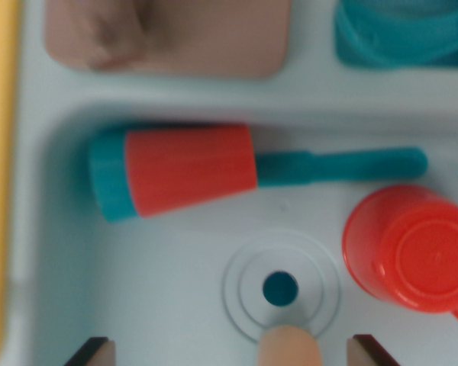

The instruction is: Pick detergent from the sink

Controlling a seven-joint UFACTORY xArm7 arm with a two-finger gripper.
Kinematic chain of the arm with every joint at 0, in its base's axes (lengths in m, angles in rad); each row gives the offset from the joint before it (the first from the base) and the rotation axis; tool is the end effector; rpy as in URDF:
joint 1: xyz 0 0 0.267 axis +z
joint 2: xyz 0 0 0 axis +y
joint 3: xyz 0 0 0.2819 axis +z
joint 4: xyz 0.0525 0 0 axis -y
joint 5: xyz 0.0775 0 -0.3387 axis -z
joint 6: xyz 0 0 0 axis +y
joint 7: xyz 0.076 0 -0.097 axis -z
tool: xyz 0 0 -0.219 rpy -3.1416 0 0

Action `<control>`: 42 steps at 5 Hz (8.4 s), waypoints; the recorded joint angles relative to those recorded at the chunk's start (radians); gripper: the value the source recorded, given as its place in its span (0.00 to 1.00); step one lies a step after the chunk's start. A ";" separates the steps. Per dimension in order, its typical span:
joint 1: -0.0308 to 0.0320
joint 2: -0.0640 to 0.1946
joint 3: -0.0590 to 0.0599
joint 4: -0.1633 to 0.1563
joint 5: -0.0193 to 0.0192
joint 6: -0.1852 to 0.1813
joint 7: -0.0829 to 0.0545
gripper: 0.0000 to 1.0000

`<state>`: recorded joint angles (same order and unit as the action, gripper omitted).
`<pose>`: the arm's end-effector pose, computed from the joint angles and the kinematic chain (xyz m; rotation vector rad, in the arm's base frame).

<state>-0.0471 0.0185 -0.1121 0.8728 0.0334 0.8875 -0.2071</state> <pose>0.4251 -0.0620 0.0657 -3.1119 -0.0410 0.0439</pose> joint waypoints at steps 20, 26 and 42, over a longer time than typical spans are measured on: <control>-0.0151 0.007 -0.024 -0.127 -0.0004 -0.124 -0.045 1.00; -0.0149 -0.004 -0.024 -0.097 -0.0022 -0.083 -0.043 1.00; -0.0132 -0.084 -0.020 0.126 -0.0160 0.219 -0.027 1.00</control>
<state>-0.0603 -0.0653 -0.1322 0.9983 0.0174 1.1062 -0.2344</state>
